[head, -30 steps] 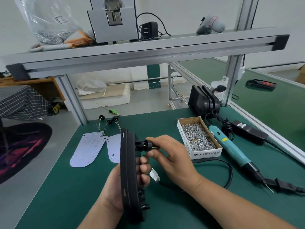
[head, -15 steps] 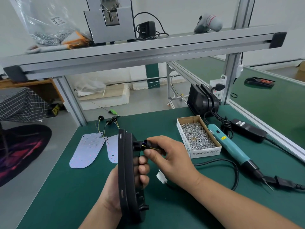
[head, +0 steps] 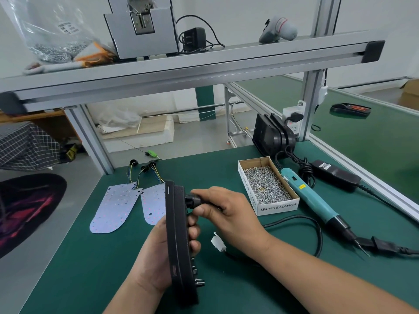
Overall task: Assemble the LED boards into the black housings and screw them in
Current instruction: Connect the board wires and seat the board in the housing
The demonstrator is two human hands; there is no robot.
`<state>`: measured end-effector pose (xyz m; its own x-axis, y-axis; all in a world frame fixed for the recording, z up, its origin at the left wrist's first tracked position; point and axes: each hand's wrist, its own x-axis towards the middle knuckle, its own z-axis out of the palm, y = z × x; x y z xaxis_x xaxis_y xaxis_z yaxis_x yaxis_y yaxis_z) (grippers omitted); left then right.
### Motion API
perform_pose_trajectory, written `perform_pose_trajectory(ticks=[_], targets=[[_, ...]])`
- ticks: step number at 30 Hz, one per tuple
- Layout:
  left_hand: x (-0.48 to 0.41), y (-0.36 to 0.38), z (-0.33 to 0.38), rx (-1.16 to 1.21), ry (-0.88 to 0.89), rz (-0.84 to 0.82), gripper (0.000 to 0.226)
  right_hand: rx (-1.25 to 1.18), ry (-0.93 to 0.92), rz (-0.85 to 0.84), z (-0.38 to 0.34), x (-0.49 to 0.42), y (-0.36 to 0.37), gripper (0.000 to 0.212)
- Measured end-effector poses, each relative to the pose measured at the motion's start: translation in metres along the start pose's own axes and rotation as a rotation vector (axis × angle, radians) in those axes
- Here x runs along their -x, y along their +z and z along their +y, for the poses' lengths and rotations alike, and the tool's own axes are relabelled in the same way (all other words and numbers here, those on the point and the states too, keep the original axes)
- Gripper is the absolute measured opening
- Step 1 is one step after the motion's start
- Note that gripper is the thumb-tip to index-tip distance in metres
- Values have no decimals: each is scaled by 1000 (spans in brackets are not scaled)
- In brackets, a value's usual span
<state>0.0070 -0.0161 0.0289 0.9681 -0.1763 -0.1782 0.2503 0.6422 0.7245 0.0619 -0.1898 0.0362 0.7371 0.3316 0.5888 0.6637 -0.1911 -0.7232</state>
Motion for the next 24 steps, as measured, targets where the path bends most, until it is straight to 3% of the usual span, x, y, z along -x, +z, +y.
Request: perform_pose_trajectory(ticks=[3,10,14,17,24], targets=[[2,11,5,-61,28,-21,23,-106,56,20,-1,1,0,27],[6,21,10,-215,48,29,46,-117,58,14,-2,-2,-3,27],[7,21,9,-171,42,39,43,-200,78,-43,-2,-2,-6,28],[6,20,8,-150,40,31,31,-471,217,-22,-6,-2,-5,27],[0,12,7,-237,97,43,48,-510,248,-16,-9,-7,-5,27]])
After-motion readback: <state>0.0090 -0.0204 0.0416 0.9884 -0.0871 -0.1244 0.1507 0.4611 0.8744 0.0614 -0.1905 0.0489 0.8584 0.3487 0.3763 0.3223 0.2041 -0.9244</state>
